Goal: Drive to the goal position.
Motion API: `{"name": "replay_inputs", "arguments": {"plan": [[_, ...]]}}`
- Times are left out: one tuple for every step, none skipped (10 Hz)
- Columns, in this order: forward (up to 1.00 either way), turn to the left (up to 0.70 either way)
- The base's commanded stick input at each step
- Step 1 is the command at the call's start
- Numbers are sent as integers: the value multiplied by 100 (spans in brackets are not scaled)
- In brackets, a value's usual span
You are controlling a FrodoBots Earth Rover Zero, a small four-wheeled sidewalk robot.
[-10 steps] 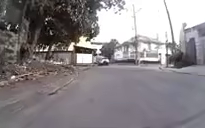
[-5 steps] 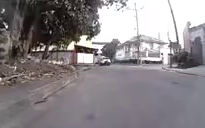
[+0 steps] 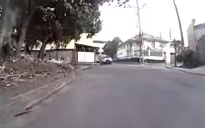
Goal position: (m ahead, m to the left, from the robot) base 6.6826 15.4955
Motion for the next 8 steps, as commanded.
{"name": "replay_inputs", "arguments": {"plan": [[100, 0], [100, 0], [100, 0], [100, 0], [100, 0], [100, 0], [100, 0], [100, 0]]}}
